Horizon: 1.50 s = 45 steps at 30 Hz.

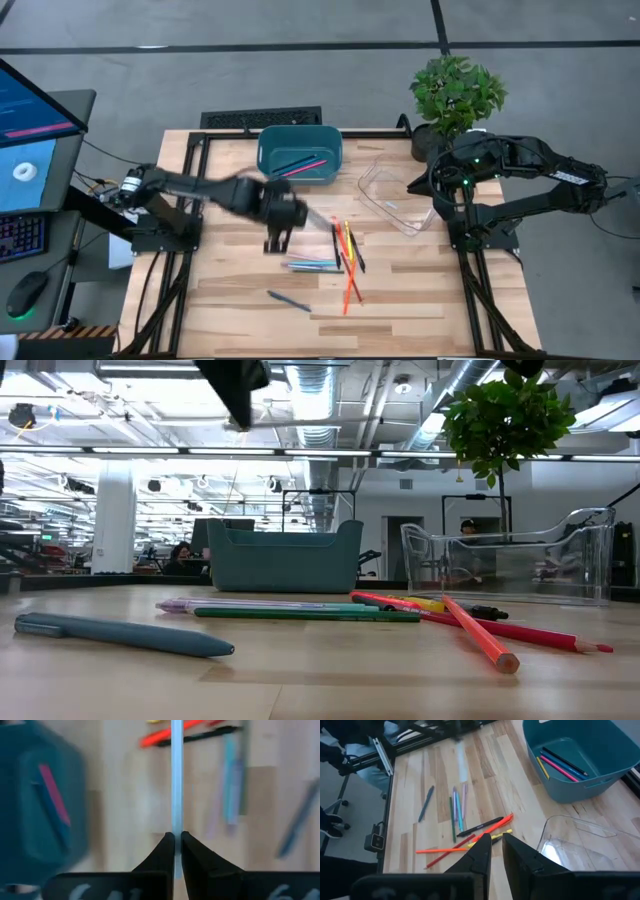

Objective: Sort pens & pencils
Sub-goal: Put the white pencil into the blue bin

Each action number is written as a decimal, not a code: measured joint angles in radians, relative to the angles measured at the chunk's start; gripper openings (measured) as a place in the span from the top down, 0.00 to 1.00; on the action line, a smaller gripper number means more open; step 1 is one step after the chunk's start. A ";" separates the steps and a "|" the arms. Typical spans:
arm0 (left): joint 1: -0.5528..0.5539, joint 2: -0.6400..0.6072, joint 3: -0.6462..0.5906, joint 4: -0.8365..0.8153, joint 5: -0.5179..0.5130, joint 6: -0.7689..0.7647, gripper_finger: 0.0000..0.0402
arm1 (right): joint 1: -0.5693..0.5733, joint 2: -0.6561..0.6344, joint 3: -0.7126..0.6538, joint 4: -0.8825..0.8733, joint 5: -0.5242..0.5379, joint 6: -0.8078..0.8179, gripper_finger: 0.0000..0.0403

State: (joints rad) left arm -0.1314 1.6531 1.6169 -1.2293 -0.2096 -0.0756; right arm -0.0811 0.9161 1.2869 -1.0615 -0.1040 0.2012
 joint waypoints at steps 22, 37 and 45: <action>0.718 0.171 -0.002 0.239 0.114 0.640 0.99 | 0.000 0.000 0.000 0.000 0.001 0.000 0.83; 0.753 0.415 -0.002 0.252 0.145 0.659 0.99 | 0.000 0.000 0.000 -0.001 0.001 0.008 0.83; 0.755 0.428 -0.002 0.261 0.144 0.647 0.98 | 0.000 0.000 0.000 -0.004 0.001 0.008 0.83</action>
State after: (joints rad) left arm 0.6236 2.0816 1.6154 -0.9681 -0.0653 0.5714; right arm -0.0811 0.9161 1.2869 -1.0653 -0.1032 0.2096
